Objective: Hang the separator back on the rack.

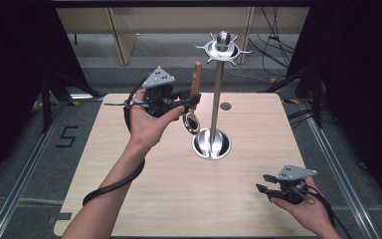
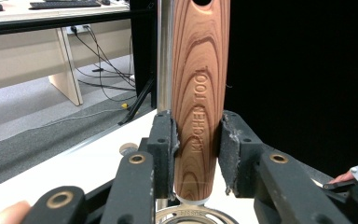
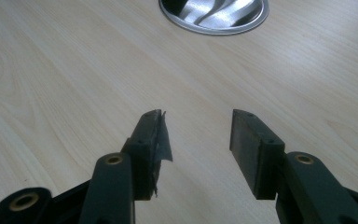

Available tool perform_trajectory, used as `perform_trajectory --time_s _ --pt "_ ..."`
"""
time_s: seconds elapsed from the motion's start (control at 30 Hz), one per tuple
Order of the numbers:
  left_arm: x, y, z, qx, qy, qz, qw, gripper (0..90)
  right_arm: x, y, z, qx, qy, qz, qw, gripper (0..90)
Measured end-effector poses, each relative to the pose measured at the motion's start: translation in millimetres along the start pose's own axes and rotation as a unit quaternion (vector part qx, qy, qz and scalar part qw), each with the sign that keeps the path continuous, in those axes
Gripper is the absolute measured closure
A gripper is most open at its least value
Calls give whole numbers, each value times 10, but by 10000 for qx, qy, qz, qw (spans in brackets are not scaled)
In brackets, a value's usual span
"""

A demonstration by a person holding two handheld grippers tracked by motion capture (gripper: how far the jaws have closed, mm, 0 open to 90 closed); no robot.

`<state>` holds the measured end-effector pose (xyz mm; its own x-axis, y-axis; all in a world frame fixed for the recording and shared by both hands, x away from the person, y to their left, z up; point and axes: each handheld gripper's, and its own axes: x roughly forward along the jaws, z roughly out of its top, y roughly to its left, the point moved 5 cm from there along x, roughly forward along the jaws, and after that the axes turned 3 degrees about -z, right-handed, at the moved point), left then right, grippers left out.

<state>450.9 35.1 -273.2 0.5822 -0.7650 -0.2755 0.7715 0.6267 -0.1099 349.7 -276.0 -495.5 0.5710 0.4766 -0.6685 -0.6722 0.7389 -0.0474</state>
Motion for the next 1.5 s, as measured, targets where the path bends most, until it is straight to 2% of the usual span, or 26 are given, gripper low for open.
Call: perform_trajectory --time_s 0.03,0.13,0.17,1.1,1.3,1.5 --pt "4 2 6 0 -4 -6 10000 673 3 -16 2 -91 -13 -5 10000 547" --pt "17 7 18 1 11 7 10000 673 2 -15 2 -88 -17 -1 10000 547" --pt "22 10 21 10 12 9 10000 673 -6 8 -1 64 31 20 10000 547" --pt "135 8 116 -18 109 46 9999 673 -7 -3 -4 56 19 -20 10000 547" --pt "166 -6 121 52 181 55 9998 673 -8 -3 -3 44 7 -18 10000 547" --pt "183 -2 134 39 188 64 9998 673 -8 -6 -4 28 4 -22 10000 547"
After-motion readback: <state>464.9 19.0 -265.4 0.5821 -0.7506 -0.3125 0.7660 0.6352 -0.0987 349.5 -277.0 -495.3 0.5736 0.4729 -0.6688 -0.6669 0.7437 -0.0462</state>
